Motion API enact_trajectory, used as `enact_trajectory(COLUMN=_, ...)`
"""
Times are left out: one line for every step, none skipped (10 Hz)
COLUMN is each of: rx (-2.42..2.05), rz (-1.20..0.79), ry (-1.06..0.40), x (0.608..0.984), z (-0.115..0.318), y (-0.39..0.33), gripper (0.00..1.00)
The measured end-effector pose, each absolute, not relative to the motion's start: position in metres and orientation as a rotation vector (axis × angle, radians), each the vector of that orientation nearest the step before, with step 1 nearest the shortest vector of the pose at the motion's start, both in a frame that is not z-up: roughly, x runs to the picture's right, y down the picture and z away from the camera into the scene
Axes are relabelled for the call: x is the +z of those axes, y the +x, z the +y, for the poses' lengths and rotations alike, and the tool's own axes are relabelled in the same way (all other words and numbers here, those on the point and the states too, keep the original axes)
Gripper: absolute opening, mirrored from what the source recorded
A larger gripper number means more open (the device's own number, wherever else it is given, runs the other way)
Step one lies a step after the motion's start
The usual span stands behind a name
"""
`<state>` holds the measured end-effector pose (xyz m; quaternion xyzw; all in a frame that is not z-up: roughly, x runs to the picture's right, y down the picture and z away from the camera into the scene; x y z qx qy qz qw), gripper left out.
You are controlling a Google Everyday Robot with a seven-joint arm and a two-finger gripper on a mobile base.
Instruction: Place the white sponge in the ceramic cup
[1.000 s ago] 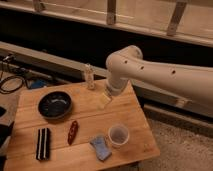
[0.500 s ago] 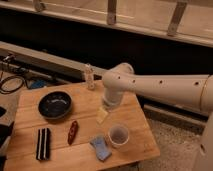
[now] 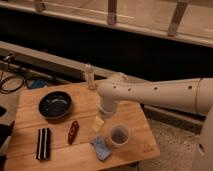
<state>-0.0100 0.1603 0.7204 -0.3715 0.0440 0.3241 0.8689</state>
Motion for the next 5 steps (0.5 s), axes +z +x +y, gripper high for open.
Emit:
enact_trajectory(rx=0.674, rz=0.096, ry=-0.784, x=0.718, z=0.16, y=-0.01, gripper=0.8)
enact_trajectory(rx=0.663, rz=0.101, ry=-0.784, x=0.716, z=0.164, y=-0.01, gripper=0.8)
enact_trajectory(rx=0.65, rz=0.107, ry=-0.783, x=0.718, z=0.169, y=-0.014, gripper=0.8)
enact_trajectory(rx=0.635, rz=0.106, ry=-0.795, x=0.725, z=0.18, y=-0.026, gripper=0.8)
enact_trajectory(rx=0.633, rz=0.104, ry=-0.808, x=0.73, z=0.191, y=-0.03, gripper=0.8)
